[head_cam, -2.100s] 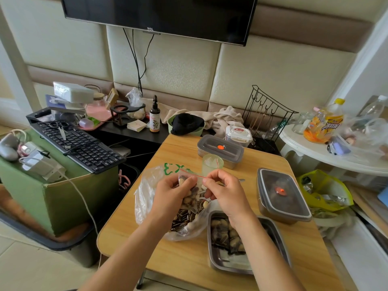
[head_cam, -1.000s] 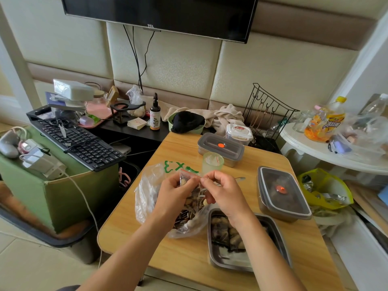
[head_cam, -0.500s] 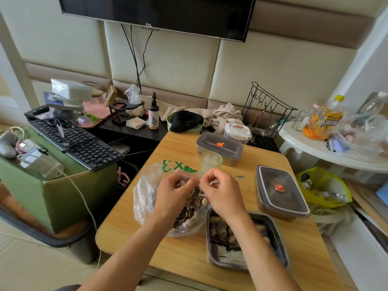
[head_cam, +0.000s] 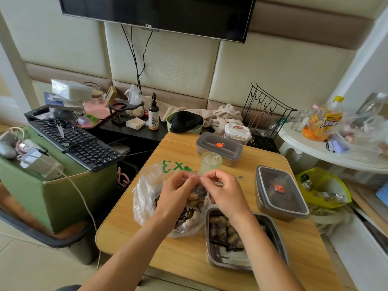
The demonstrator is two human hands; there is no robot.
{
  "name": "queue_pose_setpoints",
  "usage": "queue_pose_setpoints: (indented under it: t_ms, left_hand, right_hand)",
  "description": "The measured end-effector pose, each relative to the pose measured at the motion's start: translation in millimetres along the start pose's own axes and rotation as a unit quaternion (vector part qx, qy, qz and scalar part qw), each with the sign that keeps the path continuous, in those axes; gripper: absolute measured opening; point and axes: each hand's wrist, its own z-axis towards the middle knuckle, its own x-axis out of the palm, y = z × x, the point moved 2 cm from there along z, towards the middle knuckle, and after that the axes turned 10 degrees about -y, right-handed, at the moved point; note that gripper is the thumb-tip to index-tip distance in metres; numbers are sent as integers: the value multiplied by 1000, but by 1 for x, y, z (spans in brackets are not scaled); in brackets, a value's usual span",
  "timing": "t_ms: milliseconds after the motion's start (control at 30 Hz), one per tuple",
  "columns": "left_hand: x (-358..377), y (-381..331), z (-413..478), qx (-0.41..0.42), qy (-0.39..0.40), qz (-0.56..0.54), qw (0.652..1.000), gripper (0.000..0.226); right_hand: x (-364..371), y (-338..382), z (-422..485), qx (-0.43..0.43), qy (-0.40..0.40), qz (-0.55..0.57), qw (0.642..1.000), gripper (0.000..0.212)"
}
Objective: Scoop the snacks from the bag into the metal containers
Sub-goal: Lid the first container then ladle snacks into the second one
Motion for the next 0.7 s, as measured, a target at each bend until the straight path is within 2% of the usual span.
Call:
queue_pose_setpoints:
  t_ms: [467, 700]
  left_hand:
    - [-4, 1, 6, -19, -8, -39, 999, 15]
    - [-5, -2, 3, -14, 2, -47, 999, 16]
  right_hand:
    - [3, 1, -1, -5, 9, 18, 1000, 16]
    - [2, 4, -1, -22, -12, -12, 1000, 14]
